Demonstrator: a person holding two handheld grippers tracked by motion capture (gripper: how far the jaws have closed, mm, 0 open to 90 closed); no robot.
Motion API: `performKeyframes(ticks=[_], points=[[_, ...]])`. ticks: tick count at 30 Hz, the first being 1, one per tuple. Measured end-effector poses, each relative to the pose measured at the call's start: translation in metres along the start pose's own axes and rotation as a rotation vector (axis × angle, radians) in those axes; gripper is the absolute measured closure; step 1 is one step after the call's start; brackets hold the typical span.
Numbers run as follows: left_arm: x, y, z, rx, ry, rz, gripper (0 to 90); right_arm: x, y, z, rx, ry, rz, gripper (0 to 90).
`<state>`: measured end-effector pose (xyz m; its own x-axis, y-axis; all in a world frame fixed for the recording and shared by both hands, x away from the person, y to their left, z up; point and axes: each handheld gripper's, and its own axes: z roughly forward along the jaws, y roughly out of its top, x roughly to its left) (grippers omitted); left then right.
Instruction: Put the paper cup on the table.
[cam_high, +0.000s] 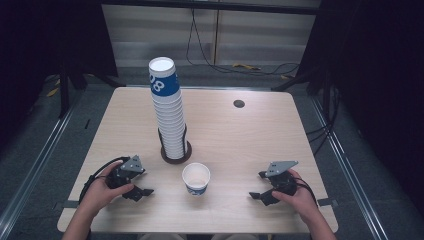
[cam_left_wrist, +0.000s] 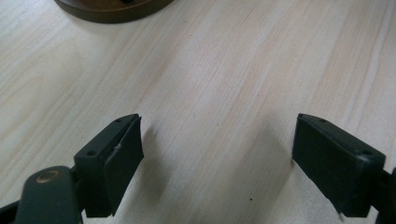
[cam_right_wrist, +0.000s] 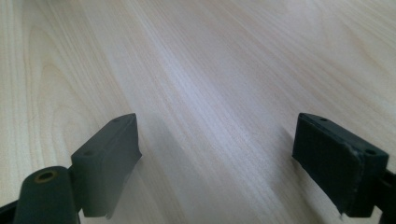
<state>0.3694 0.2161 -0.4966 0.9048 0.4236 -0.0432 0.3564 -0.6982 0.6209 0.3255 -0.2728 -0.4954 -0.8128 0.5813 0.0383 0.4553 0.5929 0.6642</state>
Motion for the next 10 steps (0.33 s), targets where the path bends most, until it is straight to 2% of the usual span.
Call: performKeyframes(ticks=[4,10], points=[[-0.0004,-0.0002,0.0000,0.007,0.008,0.020,16.0,0.0011,-0.0006,0.0004,0.003,-0.014,-0.023,13.8],[-0.0005,-0.0006,0.0007,0.004,0.006,0.018,16.0,0.0004,-0.0033,-0.0001,-0.015,-0.022,-0.025,13.5]])
